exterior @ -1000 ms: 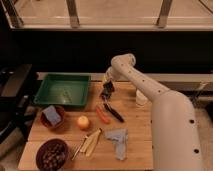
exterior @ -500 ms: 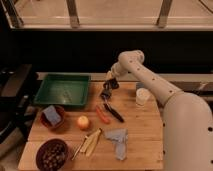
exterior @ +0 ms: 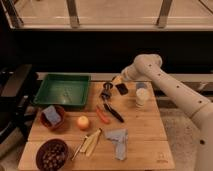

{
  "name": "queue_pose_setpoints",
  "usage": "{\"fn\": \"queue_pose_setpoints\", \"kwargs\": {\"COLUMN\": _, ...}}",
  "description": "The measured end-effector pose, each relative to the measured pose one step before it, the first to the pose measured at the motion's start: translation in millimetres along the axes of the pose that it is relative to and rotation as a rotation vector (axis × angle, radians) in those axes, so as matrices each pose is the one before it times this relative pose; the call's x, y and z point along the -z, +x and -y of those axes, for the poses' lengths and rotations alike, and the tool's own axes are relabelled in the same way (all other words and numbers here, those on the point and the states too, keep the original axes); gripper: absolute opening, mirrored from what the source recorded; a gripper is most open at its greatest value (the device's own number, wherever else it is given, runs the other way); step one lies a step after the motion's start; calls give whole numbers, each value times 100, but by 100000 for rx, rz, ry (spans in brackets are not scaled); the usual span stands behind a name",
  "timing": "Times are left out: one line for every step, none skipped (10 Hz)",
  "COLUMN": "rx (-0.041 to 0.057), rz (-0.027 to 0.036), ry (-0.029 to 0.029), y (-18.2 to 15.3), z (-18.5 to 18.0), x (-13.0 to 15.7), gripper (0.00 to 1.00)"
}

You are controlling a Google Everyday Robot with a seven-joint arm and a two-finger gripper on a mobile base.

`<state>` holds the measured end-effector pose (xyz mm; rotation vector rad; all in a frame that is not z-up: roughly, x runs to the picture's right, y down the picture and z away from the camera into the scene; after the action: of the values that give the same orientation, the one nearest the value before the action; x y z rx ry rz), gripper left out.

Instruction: Wipe table surface with eraser

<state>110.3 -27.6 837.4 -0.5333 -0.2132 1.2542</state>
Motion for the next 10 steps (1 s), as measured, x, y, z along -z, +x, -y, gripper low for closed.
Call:
{"fn": "queue_pose_setpoints", "kwargs": {"rx": 1233, "rz": -2167, "ry": -1201, "y": 1993, "z": -626, "x": 960, "gripper": 0}}
{"fn": "queue_pose_setpoints", "kwargs": {"rx": 241, "rz": -3288, "ry": -1636, "y": 2379, "z": -704, "x": 1035, "gripper": 0}}
{"fn": "queue_pose_setpoints", "kwargs": {"rx": -515, "rz": -3667, "ry": -1562, "y": 2615, "z": -219, "x": 1031, "gripper": 0}}
{"fn": "queue_pose_setpoints", "kwargs": {"rx": -35, "rz": -1298, "ry": -494, "y": 877, "z": -111, "x": 282, "gripper": 0}}
{"fn": "queue_pose_setpoints", "kwargs": {"rx": 104, "rz": -82, "ry": -223, "y": 24, "z": -97, "x": -14, "gripper": 0}}
{"fn": "queue_pose_setpoints", "kwargs": {"rx": 235, "rz": -76, "ry": -159, "y": -91, "z": -132, "x": -107, "gripper": 0}}
{"fn": "queue_pose_setpoints", "kwargs": {"rx": -265, "rz": 118, "ry": 167, "y": 86, "z": 148, "x": 114, "gripper": 0}}
{"fn": "queue_pose_setpoints", "kwargs": {"rx": -14, "rz": 0, "ry": 49, "y": 10, "z": 30, "x": 2, "gripper": 0}}
{"fn": "queue_pose_setpoints", "kwargs": {"rx": 309, "rz": -68, "ry": -68, "y": -134, "z": -119, "x": -110, "gripper": 0}}
{"fn": "queue_pose_setpoints", "kwargs": {"rx": 214, "rz": 380, "ry": 9, "y": -112, "z": -23, "x": -31, "gripper": 0}}
